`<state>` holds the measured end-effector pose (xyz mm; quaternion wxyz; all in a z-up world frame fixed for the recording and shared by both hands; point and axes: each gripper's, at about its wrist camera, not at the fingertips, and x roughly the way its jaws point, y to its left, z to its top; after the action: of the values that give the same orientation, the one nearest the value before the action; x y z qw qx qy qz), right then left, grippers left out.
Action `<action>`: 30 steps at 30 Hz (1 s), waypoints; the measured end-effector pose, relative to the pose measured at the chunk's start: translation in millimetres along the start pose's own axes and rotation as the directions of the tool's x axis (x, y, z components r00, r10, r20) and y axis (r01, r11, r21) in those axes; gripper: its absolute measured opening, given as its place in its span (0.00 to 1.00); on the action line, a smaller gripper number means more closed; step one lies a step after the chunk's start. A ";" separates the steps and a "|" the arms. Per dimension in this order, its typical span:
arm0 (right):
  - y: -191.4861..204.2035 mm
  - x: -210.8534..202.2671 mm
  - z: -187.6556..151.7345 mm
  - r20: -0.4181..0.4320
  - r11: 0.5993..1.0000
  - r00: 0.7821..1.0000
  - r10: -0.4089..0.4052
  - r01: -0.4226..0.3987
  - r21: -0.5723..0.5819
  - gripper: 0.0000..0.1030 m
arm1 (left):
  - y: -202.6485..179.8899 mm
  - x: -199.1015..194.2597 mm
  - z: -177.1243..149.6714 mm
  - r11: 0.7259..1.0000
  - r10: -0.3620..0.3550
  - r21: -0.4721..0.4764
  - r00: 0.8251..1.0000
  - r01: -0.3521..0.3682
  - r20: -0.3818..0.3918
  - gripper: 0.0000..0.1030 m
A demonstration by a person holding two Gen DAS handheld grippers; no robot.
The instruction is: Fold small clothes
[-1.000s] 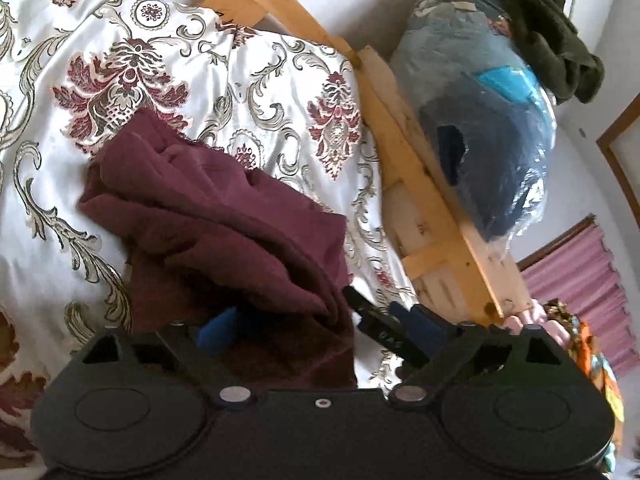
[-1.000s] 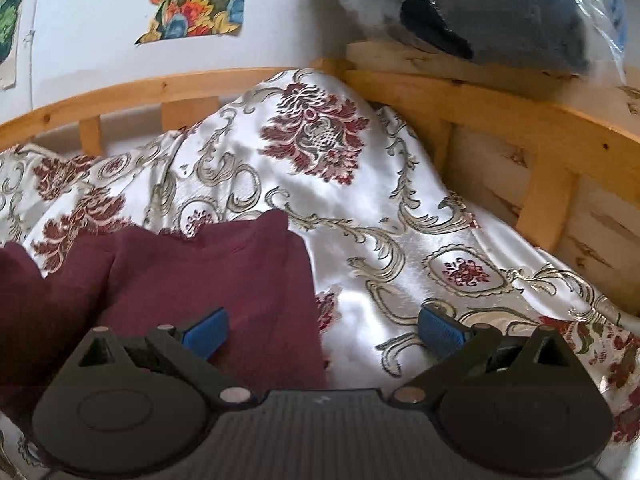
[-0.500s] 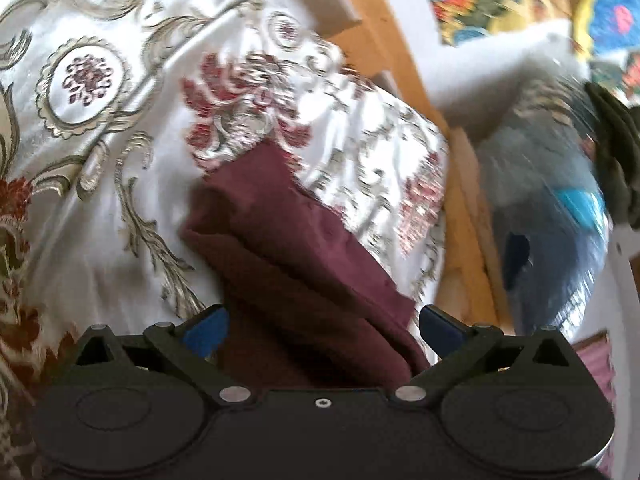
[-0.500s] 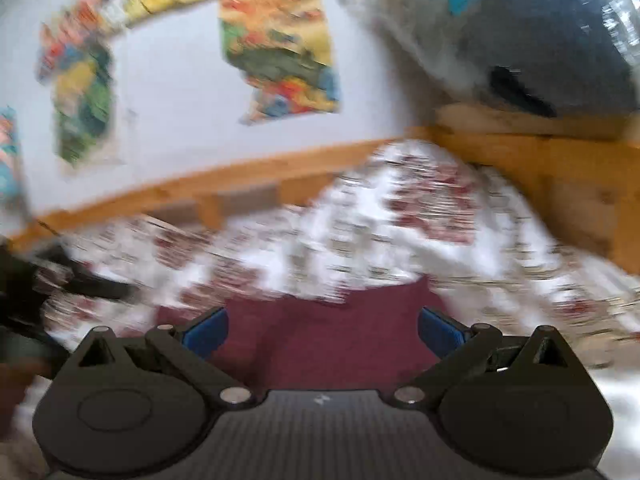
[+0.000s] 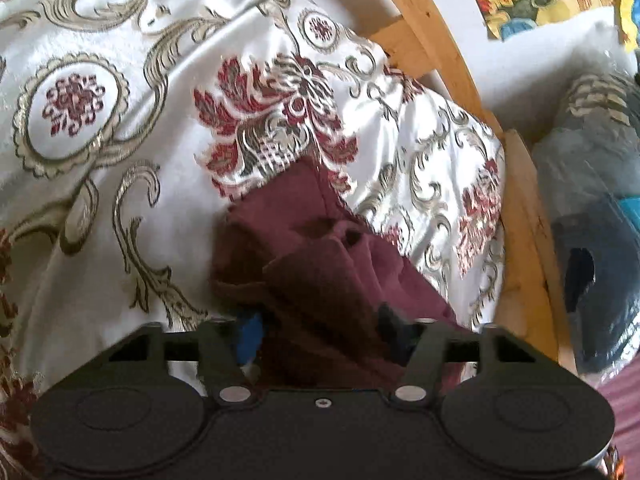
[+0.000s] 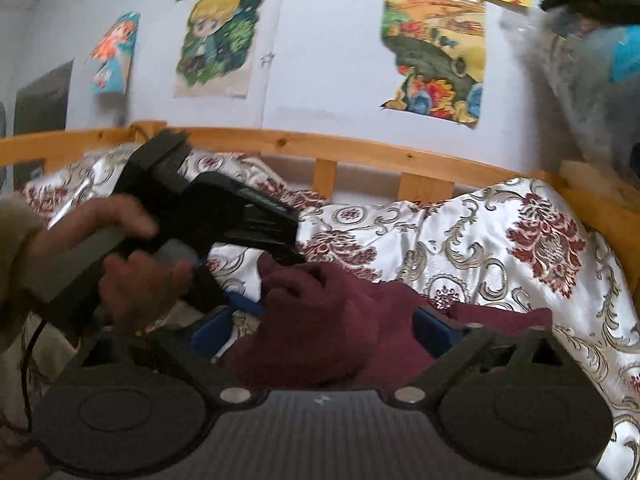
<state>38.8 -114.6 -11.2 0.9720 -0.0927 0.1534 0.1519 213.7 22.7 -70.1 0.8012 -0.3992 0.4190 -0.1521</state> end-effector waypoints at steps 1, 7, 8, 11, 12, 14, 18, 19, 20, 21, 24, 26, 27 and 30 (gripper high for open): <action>3.4 -1.8 -1.4 -0.004 1.000 1.000 -0.010 0.010 0.000 0.89 | -1.1 -0.6 1.1 1.000 0.006 -0.004 1.000 -0.006 0.011 0.41; 6.5 3.3 0.3 -0.037 0.997 0.997 -0.066 0.067 0.043 0.64 | -19.8 -0.6 5.4 0.996 0.038 0.075 0.999 -0.040 0.027 0.15; 6.3 4.5 0.9 -0.053 0.996 0.997 -0.061 0.064 0.054 0.55 | -29.0 -1.8 5.6 0.992 0.033 0.117 0.999 -0.037 0.034 0.14; -0.7 -7.8 1.2 -0.071 0.985 0.996 -0.058 0.069 0.159 0.35 | -63.7 -5.4 3.2 0.967 0.001 0.253 0.998 -0.017 0.065 0.13; -4.7 -13.2 1.4 -0.074 0.979 0.996 -0.058 0.072 0.192 0.33 | -77.8 -5.6 1.3 0.951 -0.018 0.308 0.997 -0.004 0.069 0.12; -13.2 -24.2 -1.3 -0.085 0.963 0.994 -0.073 0.093 0.255 0.30 | -102.3 -0.8 -4.4 0.922 -0.056 0.385 0.997 0.032 0.051 0.12; -30.8 -42.2 -10.2 -0.114 0.911 0.989 -0.099 0.136 0.389 0.28 | -136.7 27.9 -21.3 0.896 -0.107 0.428 0.993 0.120 -0.054 0.12; -34.2 -45.9 -13.1 -0.123 0.897 0.987 -0.106 0.149 0.416 0.28 | -143.2 38.7 -27.0 0.893 -0.109 0.428 0.990 0.138 -0.091 0.12; -37.1 -49.2 -16.6 -0.134 0.882 0.984 -0.116 0.164 0.443 0.28 | -148.8 49.6 -32.5 0.890 -0.105 0.431 0.987 0.149 -0.125 0.12; -40.0 -50.6 -19.4 -0.147 0.869 0.981 -0.124 0.179 0.461 0.29 | -154.0 59.6 -38.0 0.885 -0.095 0.440 0.983 0.155 -0.156 0.12; -49.7 -50.3 -26.2 -0.180 0.836 0.975 -0.128 0.204 0.509 0.32 | -165.6 81.8 -52.5 0.863 -0.045 0.482 0.974 0.151 -0.223 0.20; -55.2 -48.8 -29.7 -0.197 0.819 0.973 -0.124 0.213 0.533 0.38 | -165.9 87.3 -55.6 0.867 -0.036 0.473 0.966 0.157 -0.255 0.28; -57.2 -48.4 -31.3 -0.203 0.812 0.971 -0.126 0.218 0.541 0.43 | -165.0 87.7 -55.1 0.872 -0.045 0.459 0.961 0.171 -0.273 0.35; -63.6 -48.8 -37.1 -0.207 0.788 0.973 -0.106 0.209 0.579 0.59 | -161.8 82.0 -49.4 0.889 -0.085 0.406 0.947 0.213 -0.311 0.62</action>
<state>5.2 -195.6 -21.5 0.9450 0.1931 0.2641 0.0062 238.6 -152.7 -7.3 0.7868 -0.2158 0.4531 -0.3592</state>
